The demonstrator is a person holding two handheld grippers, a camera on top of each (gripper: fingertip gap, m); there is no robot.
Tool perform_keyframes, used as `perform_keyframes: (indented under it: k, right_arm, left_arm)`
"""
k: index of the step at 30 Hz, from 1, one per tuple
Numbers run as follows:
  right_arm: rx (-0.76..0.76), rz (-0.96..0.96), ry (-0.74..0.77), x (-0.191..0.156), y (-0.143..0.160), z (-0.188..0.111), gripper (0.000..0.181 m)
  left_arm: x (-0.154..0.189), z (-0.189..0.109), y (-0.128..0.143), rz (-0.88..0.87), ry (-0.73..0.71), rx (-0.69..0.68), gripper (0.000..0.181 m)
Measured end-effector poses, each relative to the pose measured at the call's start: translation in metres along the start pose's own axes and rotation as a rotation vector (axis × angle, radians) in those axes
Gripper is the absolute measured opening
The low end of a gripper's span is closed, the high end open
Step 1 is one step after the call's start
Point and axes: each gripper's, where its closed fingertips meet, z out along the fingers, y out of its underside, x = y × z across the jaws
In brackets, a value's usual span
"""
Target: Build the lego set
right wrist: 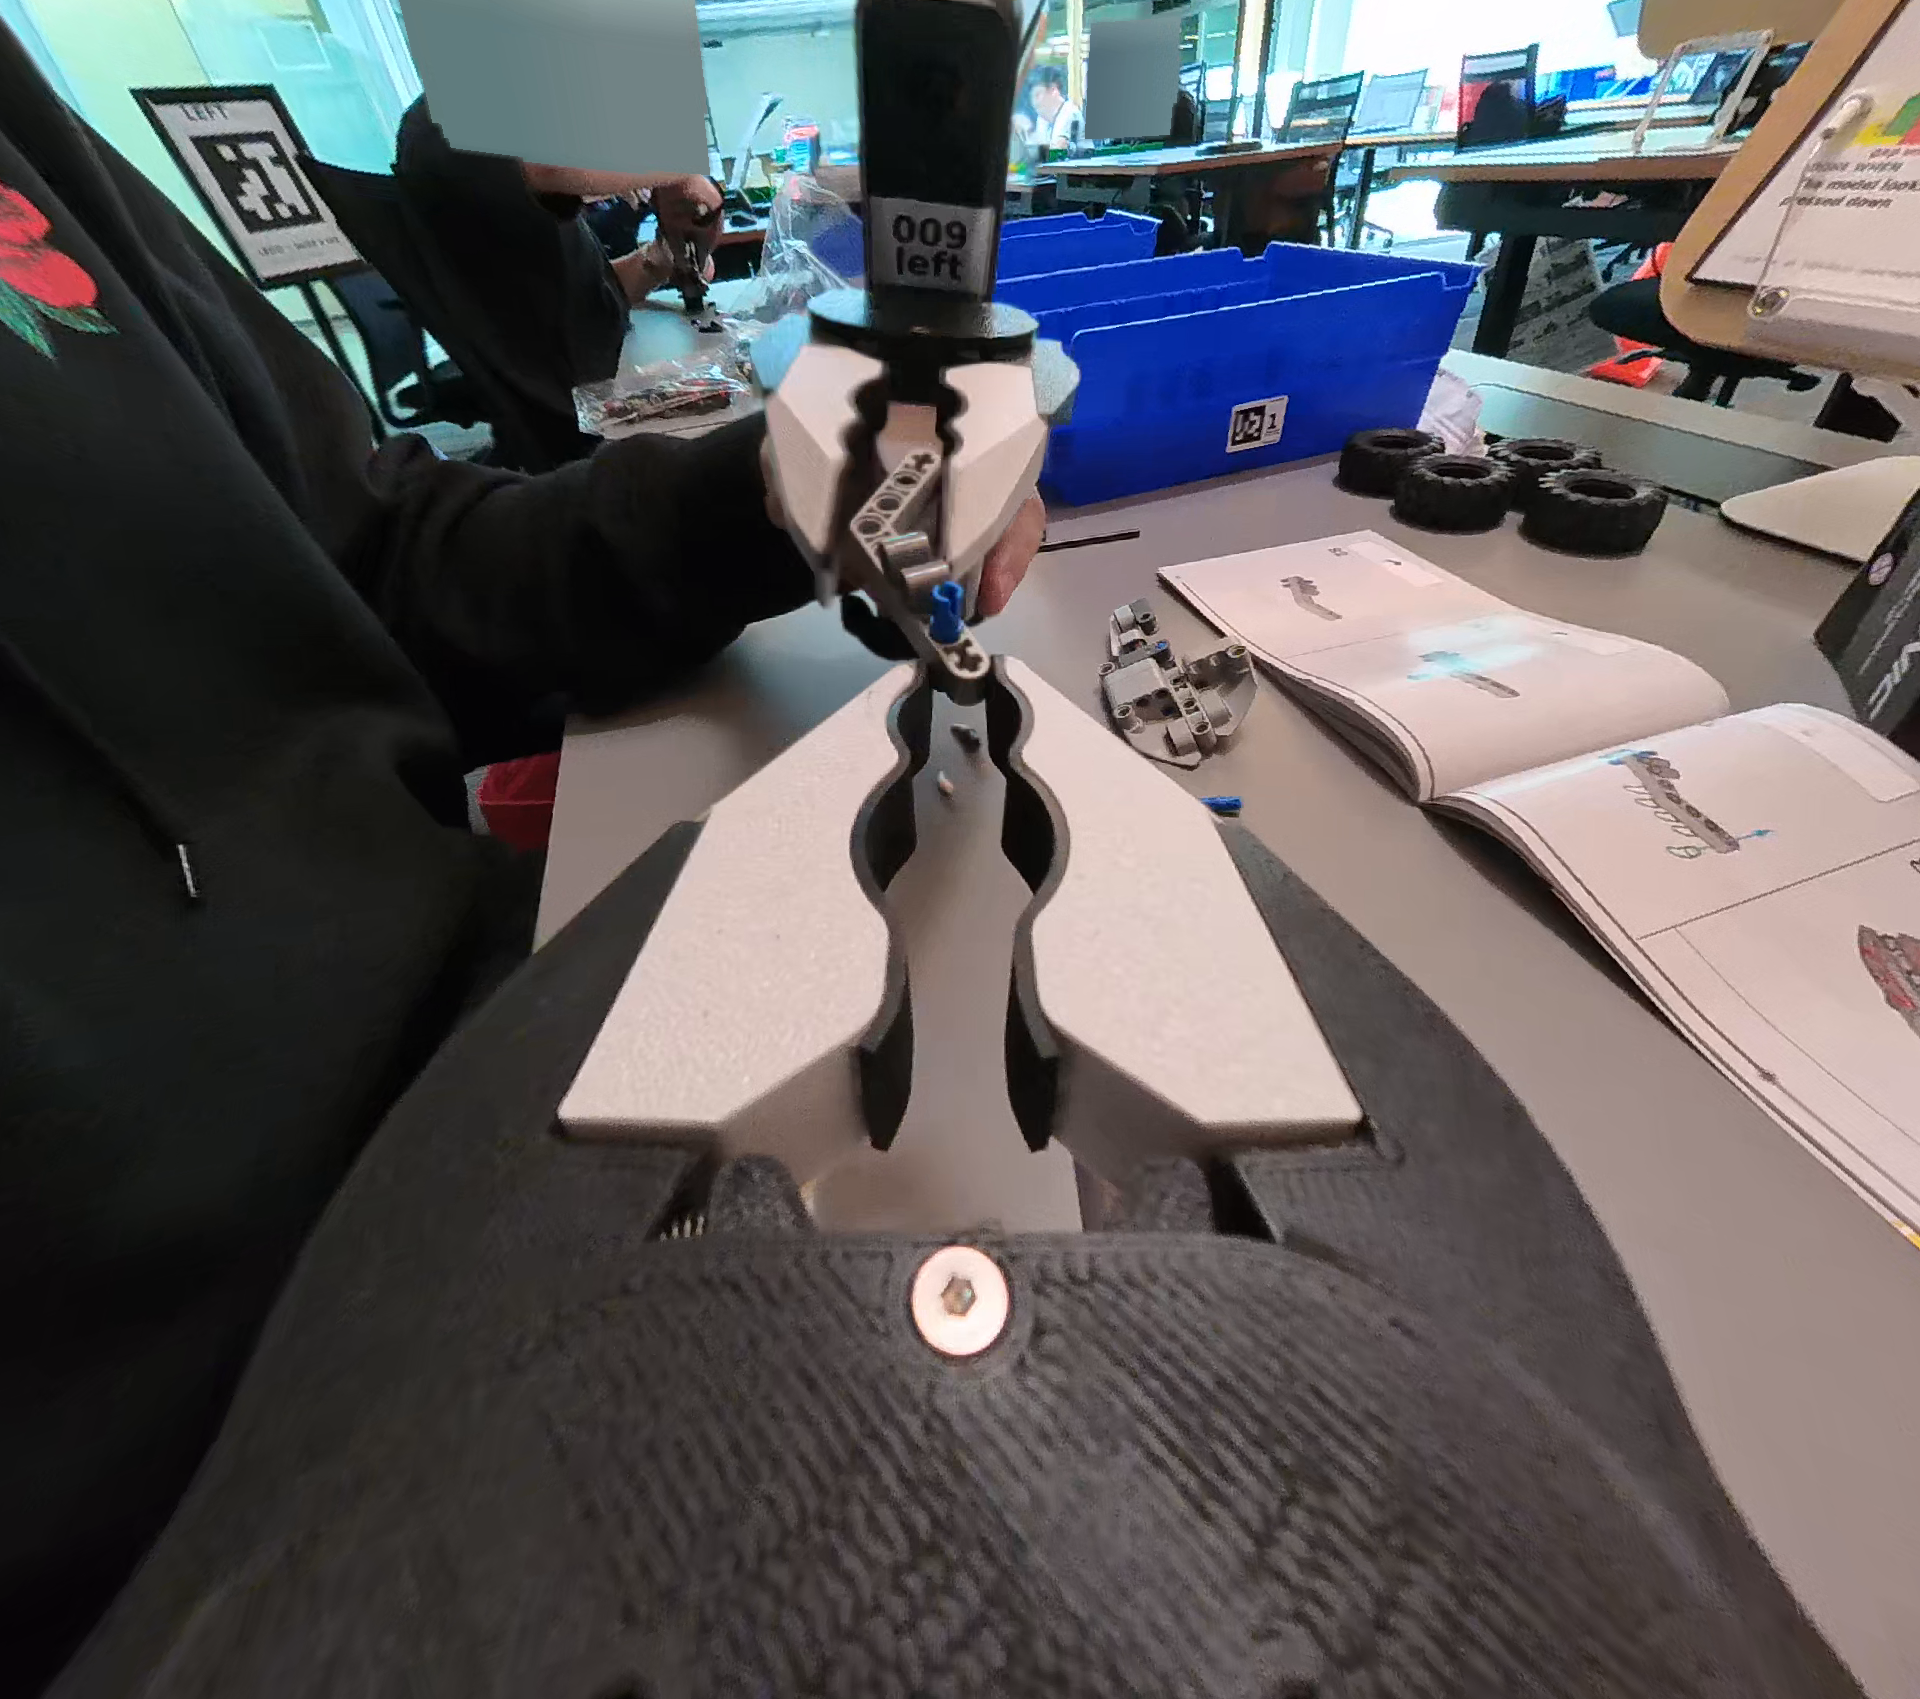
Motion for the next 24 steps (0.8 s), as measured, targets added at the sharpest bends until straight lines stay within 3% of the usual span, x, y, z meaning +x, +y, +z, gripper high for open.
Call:
perform_keyframes:
  k: [4, 9, 11, 19, 21, 24]
  right_arm:
    - [-0.003, -0.077, 0.077, 0.007, -0.002, -0.004, 0.006]
    - [-0.021, -0.118, 0.104, 0.006, -0.001, 0.001, 0.006]
    - [-0.029, -0.118, 0.078, 0.001, 0.001, 0.004, 0.006]
    - [-0.093, -0.089, -0.009, -0.009, 0.015, 0.007, 0.006]
    - [-0.090, -0.092, -0.024, -0.012, 0.013, 0.009, 0.022]
    - [-0.089, -0.106, -0.051, -0.015, 0.011, 0.014, 0.023]
  left_arm:
    - [-0.024, -0.006, 0.000, 0.044, -0.216, -0.022, 0.042]
    - [-0.037, -0.003, 0.007, 0.195, -0.469, -0.144, 0.046]
    - [-0.033, -0.001, 0.008, 0.203, -0.486, -0.134, 0.036]
    - [-0.025, 0.000, 0.021, 0.171, -0.436, -0.133, 0.032]
    - [-0.024, 0.001, 0.020, 0.186, -0.423, -0.126, 0.032]
    - [-0.021, 0.005, 0.021, 0.207, -0.389, -0.127, 0.031]
